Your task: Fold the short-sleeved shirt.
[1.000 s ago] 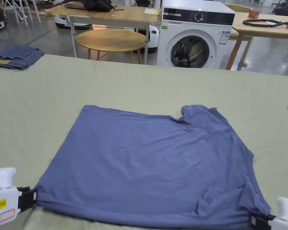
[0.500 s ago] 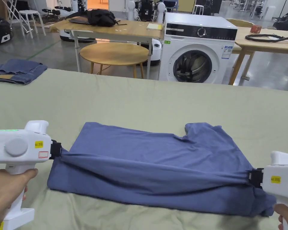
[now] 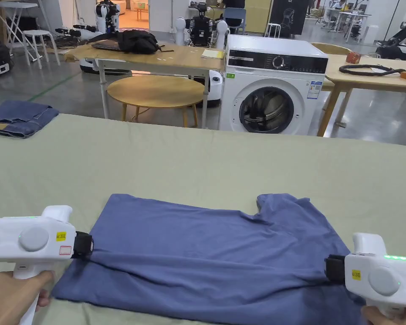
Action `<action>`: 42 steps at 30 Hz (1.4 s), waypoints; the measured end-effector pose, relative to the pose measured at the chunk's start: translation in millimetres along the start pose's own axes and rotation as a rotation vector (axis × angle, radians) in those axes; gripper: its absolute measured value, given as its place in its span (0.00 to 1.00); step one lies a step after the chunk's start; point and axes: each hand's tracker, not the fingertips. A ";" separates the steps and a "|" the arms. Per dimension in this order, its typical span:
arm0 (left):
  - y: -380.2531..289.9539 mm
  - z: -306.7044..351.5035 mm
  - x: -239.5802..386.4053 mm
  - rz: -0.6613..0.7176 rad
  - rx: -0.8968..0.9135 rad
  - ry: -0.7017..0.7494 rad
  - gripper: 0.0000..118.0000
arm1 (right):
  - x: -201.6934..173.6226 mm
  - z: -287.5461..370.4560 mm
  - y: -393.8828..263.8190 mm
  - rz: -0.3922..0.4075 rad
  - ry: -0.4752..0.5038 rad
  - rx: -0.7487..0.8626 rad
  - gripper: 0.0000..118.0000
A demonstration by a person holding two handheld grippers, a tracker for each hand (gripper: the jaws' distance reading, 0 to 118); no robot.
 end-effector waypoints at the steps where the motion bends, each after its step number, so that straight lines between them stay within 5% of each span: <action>1: 0.9 6.6 0.9 0.003 0.031 -0.004 0.35 | -3.4 9.0 0.0 0.012 -0.001 0.041 0.57; 9: -38.0 85.6 49.9 -0.119 0.385 -0.037 0.34 | -41.8 83.3 -21.0 -0.048 0.001 0.328 0.54; 11: -54.2 106.2 68.2 -0.158 0.475 -0.010 0.19 | -52.6 101.0 -27.7 -0.063 0.011 0.391 0.29; 12: -59.0 112.5 74.4 -0.170 0.489 -0.002 0.08 | -57.1 107.6 -30.8 -0.059 0.018 0.420 0.04; 13: -61.8 109.9 74.3 -0.174 0.515 0.020 0.02 | -63.6 115.6 -34.1 -0.047 0.008 0.451 0.01; 22: -95.5 143.0 84.7 -0.157 0.559 0.034 0.00 | -86.6 156.0 -53.0 -0.039 0.050 0.493 0.00; 37: -24.9 64.2 -12.7 -0.014 0.009 -0.037 0.00 | -74.0 140.8 -69.8 -0.005 0.081 0.396 0.00; 40: -15.1 39.1 -21.5 0.025 -0.108 -0.019 0.28 | -69.1 141.3 -73.2 -0.010 0.085 0.391 0.00; 42: -14.4 20.3 -25.2 0.035 -0.158 -0.041 0.35 | -66.5 141.4 -76.2 -0.010 0.077 0.394 0.00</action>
